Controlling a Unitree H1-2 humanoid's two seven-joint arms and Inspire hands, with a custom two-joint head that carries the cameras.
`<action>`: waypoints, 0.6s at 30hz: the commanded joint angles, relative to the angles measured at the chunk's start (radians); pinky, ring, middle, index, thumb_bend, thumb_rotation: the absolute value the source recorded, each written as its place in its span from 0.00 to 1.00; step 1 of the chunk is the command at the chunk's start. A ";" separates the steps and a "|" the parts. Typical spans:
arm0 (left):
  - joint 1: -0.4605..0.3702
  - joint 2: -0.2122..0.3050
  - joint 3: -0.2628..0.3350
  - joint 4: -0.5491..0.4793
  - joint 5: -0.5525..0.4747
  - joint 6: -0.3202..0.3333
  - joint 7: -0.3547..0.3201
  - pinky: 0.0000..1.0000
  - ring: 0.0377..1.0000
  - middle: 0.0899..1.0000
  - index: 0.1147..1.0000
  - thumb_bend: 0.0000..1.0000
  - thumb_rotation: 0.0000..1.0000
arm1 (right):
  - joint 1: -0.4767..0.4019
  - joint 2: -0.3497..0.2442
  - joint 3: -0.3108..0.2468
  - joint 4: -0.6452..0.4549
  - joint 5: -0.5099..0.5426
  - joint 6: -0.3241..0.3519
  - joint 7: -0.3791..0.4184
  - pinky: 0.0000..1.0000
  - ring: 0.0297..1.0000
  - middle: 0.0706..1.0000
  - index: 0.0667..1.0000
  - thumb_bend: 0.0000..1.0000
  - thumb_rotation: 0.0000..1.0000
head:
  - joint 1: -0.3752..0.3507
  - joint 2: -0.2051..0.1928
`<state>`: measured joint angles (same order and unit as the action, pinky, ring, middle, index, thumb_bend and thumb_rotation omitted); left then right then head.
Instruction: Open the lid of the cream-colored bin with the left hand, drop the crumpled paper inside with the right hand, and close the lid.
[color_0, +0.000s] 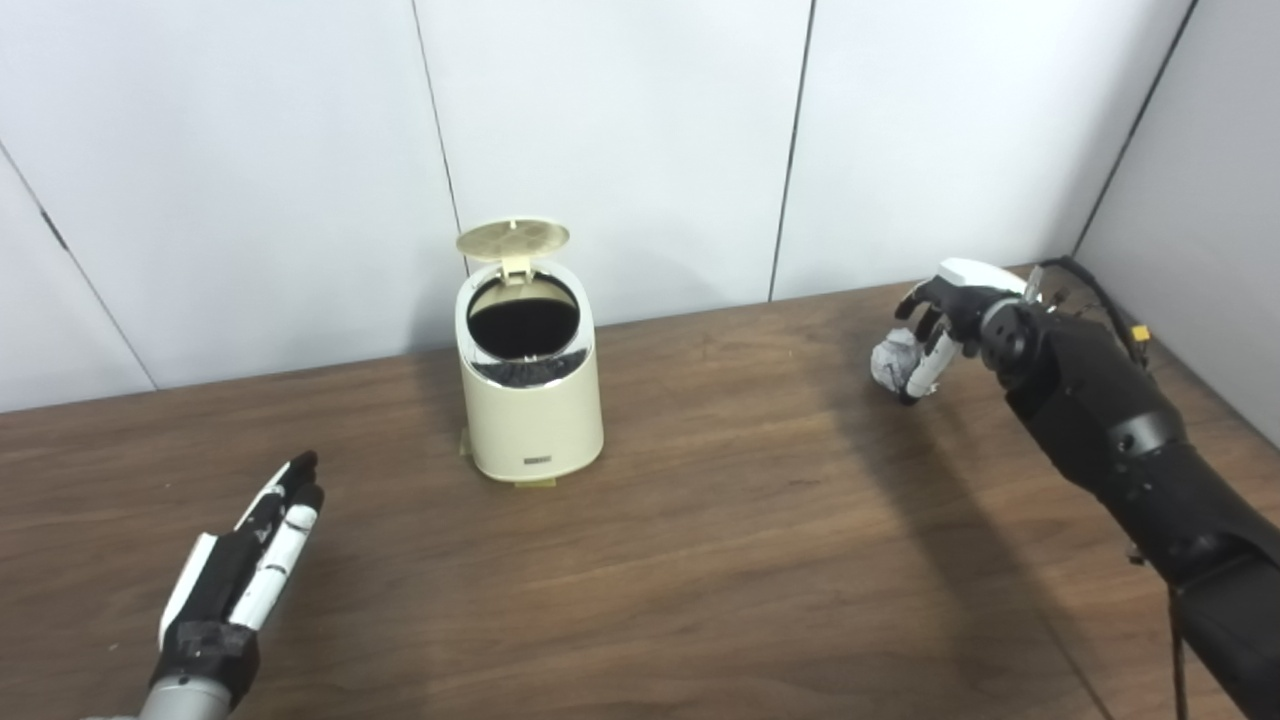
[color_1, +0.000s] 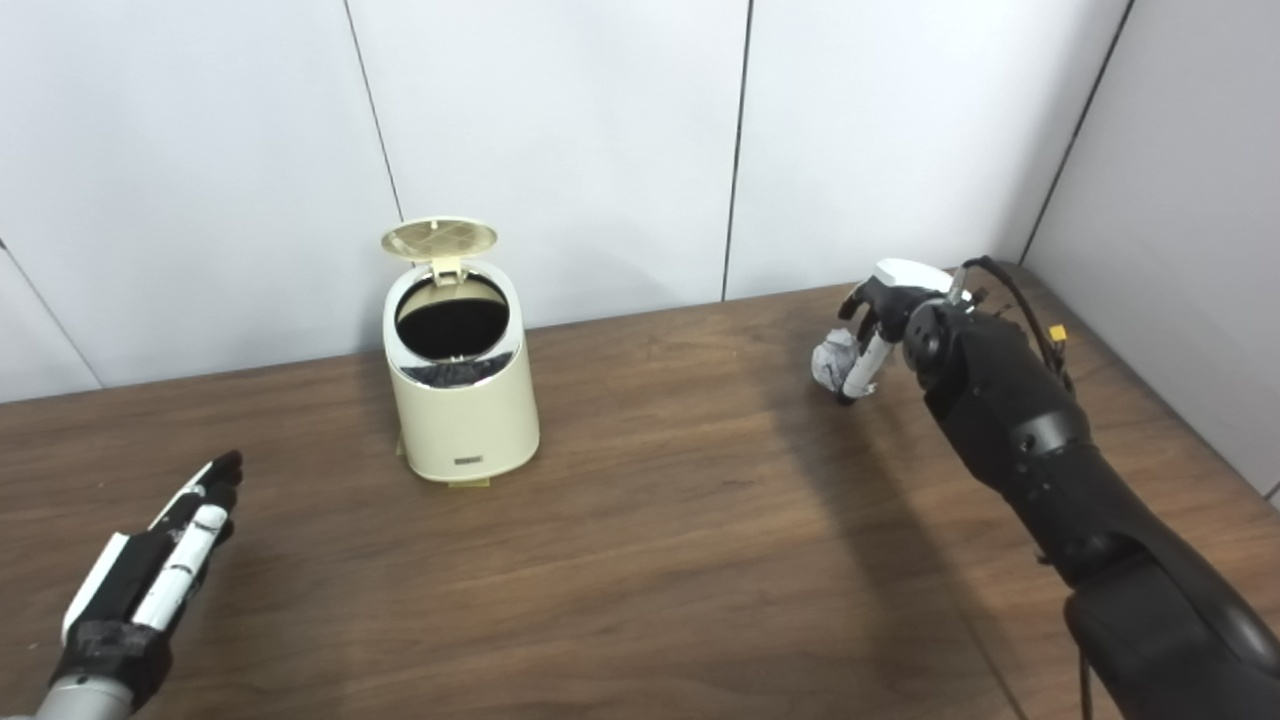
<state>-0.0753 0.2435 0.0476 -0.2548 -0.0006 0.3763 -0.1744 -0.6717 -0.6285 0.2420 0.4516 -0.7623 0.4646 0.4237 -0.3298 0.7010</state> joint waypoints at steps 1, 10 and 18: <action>-0.043 0.016 -0.005 -0.046 -0.003 -0.002 -0.007 1.00 1.00 0.99 1.00 0.49 0.78 | -0.048 -0.009 -0.032 -0.017 -0.030 0.005 -0.030 0.68 0.79 0.78 0.80 0.92 0.18 | -0.001 0.002; -0.068 0.026 -0.034 -0.064 0.027 0.023 -0.012 1.00 1.00 0.98 1.00 0.52 0.75 | 0.003 0.111 -0.222 -0.055 -0.104 0.005 -0.035 0.67 0.79 0.74 0.83 0.96 0.26 | 0.002 0.009; -0.082 0.035 -0.046 -0.081 0.048 0.056 -0.011 1.00 1.00 0.97 0.99 0.49 0.76 | 0.021 0.163 -0.310 -0.075 -0.142 0.005 -0.028 0.73 0.82 0.83 0.85 0.93 0.24 | -0.004 0.013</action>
<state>-0.1207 0.2695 -0.0004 -0.2999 0.0426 0.4429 -0.1914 -0.6115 -0.4519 -0.0449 0.4160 -0.8875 0.4658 0.4109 -0.3329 0.7133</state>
